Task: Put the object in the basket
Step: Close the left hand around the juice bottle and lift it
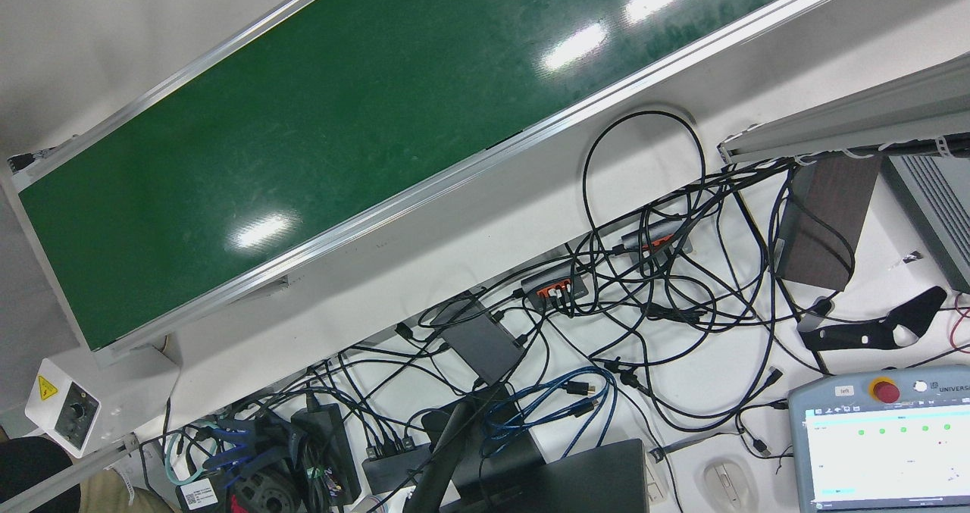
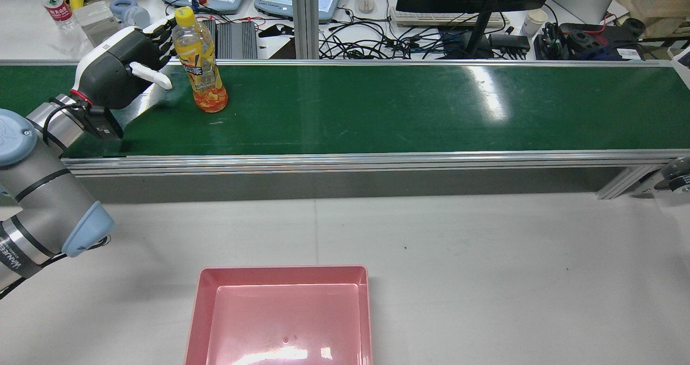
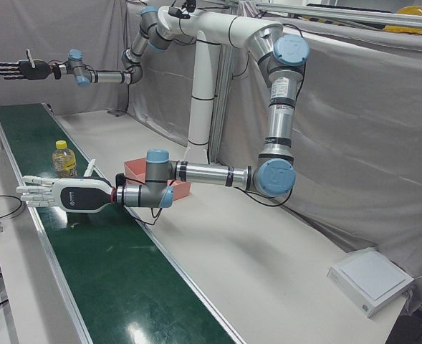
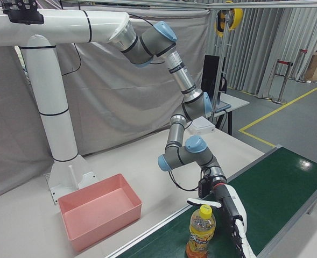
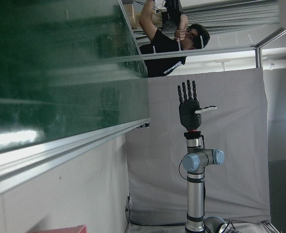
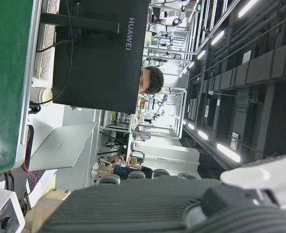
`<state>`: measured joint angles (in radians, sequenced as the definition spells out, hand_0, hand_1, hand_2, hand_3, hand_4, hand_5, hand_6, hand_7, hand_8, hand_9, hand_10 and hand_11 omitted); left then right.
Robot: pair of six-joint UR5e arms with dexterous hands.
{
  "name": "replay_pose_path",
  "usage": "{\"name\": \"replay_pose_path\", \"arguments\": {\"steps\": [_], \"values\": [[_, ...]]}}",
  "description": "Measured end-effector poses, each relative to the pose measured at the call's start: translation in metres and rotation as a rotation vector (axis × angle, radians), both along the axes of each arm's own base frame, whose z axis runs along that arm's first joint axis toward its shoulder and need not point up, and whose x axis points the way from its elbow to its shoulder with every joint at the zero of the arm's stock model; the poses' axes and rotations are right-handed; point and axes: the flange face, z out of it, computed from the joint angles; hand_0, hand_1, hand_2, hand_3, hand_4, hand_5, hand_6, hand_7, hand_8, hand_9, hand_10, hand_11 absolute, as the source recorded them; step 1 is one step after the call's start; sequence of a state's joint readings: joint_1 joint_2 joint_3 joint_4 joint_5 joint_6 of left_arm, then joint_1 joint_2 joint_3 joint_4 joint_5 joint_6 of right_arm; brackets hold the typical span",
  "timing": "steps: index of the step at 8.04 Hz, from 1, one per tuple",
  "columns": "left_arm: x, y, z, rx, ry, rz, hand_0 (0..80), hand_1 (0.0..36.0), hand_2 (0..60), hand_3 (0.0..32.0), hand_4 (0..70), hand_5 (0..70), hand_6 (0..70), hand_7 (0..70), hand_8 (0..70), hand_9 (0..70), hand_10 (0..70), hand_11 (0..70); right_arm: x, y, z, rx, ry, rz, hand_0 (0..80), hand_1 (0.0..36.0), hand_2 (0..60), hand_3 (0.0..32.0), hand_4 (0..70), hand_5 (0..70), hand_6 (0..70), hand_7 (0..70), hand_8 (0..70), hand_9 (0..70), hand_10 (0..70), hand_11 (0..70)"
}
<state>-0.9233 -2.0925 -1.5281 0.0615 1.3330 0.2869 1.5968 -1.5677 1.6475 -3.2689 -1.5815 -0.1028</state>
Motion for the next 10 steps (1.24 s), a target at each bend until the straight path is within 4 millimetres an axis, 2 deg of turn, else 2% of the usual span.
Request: {"name": "replay_pose_path", "arguments": {"steps": [3, 4, 5, 6, 7, 8, 10], "values": [[0.015, -0.004, -0.003, 0.005, 0.004, 0.014, 56.5, 4.6, 0.0, 0.0, 12.8, 7.4, 0.0, 0.0, 0.0, 0.0, 2.1, 4.6, 0.0, 0.0, -0.001, 0.001, 0.0, 0.0, 0.0, 0.0, 0.0, 0.0, 0.0, 0.0, 0.0, 0.0, 0.0, 0.0, 0.0, 0.0], [0.018, -0.004, -0.004, 0.006, 0.005, 0.017, 55.7, 6.5, 0.0, 0.0, 14.3, 10.8, 0.0, 0.1, 0.0, 0.8, 3.5, 6.7, 0.0, 0.0, -0.001, 0.001, 0.0, 0.0, 0.0, 0.0, 0.0, 0.0, 0.0, 0.0, 0.0, 0.0, 0.0, 0.0, 0.0, 0.0], [0.02, -0.003, -0.004, 0.008, 0.006, 0.022, 57.0, 12.5, 0.0, 0.0, 24.2, 34.0, 5.2, 8.9, 10.5, 16.8, 19.1, 29.3, 0.0, 0.0, -0.001, 0.001, 0.0, 0.0, 0.0, 0.0, 0.0, 0.0, 0.0, 0.0, 0.0, 0.0, 0.0, 0.0, 0.0, 0.0], [0.022, -0.002, -0.006, 0.01, 0.009, 0.025, 73.8, 18.7, 2.5, 0.0, 57.6, 70.0, 25.8, 35.4, 38.5, 53.4, 51.6, 70.0, 0.0, 0.0, -0.001, 0.001, 0.0, 0.0, 0.0, 0.0, 0.0, 0.0, 0.0, 0.0, 0.0, 0.0, 0.0, 0.0, 0.0, 0.0], [0.022, -0.002, -0.01, 0.011, 0.013, 0.026, 75.5, 29.3, 56.9, 0.0, 66.9, 70.0, 62.4, 70.0, 67.6, 70.0, 70.0, 70.0, 0.0, 0.0, -0.001, 0.002, 0.0, 0.0, 0.0, 0.0, 0.0, 0.0, 0.0, 0.0, 0.0, 0.0, 0.0, 0.0, 0.0, 0.0], [0.022, -0.002, -0.014, 0.002, 0.01, 0.024, 56.5, 35.8, 60.0, 0.0, 60.5, 70.0, 70.0, 70.0, 70.0, 70.0, 70.0, 70.0, 0.0, 0.0, -0.001, 0.002, 0.0, 0.0, 0.0, 0.0, 0.0, 0.0, 0.0, 0.0, 0.0, 0.0, 0.0, 0.0, 0.0, 0.0], [0.022, -0.004, -0.027, -0.03, -0.012, 0.017, 54.1, 35.9, 60.0, 0.0, 54.0, 70.0, 70.0, 70.0, 70.0, 70.0, 70.0, 70.0, 0.0, 0.0, -0.001, 0.003, 0.0, 0.0, 0.0, 0.0, 0.0, 0.0, 0.0, 0.0, 0.0, 0.0, 0.0, 0.0, 0.0, 0.0]]}}
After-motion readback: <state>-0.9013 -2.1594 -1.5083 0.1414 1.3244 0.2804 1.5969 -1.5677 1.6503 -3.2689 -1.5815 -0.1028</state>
